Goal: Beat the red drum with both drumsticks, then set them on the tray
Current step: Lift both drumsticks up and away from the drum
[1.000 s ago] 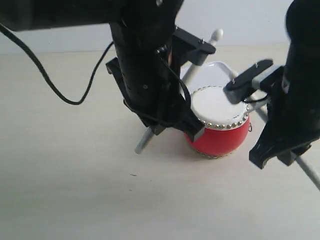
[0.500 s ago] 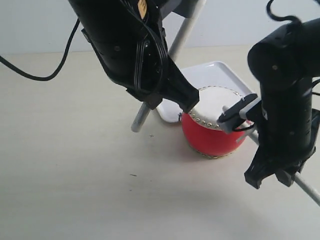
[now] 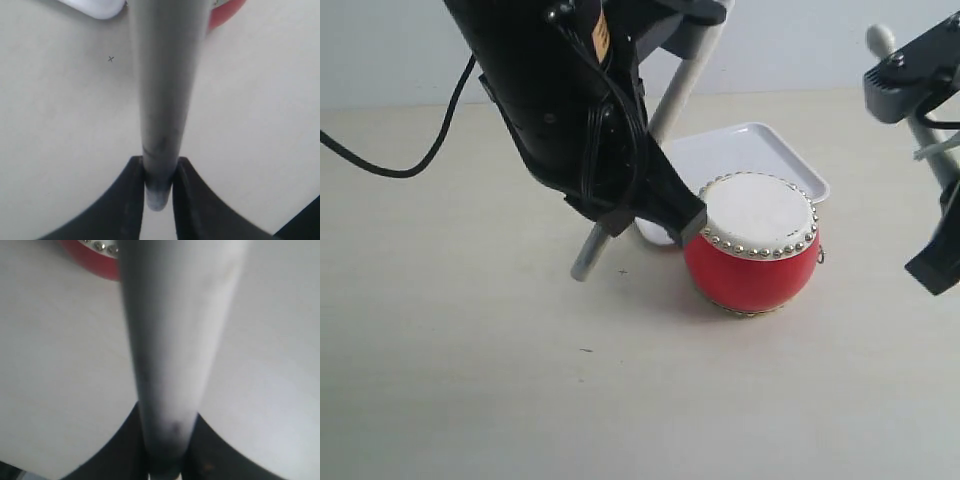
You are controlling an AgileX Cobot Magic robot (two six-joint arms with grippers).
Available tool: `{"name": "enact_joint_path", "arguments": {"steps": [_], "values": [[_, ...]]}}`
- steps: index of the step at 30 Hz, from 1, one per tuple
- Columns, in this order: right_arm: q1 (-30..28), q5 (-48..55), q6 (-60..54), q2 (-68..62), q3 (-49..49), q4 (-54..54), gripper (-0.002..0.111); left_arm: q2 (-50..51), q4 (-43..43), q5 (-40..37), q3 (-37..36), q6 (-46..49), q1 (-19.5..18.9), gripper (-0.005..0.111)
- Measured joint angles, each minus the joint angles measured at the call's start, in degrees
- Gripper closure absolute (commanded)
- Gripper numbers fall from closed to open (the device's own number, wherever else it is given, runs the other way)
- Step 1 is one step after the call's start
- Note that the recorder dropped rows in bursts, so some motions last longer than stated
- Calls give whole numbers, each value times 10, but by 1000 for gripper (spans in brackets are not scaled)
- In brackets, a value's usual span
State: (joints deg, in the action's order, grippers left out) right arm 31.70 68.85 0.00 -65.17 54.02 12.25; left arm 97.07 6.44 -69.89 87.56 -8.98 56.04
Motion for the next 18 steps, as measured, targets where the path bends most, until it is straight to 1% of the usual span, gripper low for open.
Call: {"name": "enact_joint_path", "arguments": {"steps": [3, 6, 9, 12, 18], "values": [[0, -3, 0, 31, 0, 10, 108, 0, 10, -1, -22, 0, 0, 107], [0, -23, 4, 41, 0, 28, 108, 0, 37, -1, -42, 0, 1, 107], [-6, -47, 6, 28, 16, 28, 108, 0, 56, -1, -49, 12, -10, 107], [-25, -76, 6, -6, 53, 9, 108, 2, 65, 4, -49, 54, -31, 107], [-84, -178, -28, -98, 147, -94, 108, 39, 70, 59, -47, 146, -106, 107]]}}
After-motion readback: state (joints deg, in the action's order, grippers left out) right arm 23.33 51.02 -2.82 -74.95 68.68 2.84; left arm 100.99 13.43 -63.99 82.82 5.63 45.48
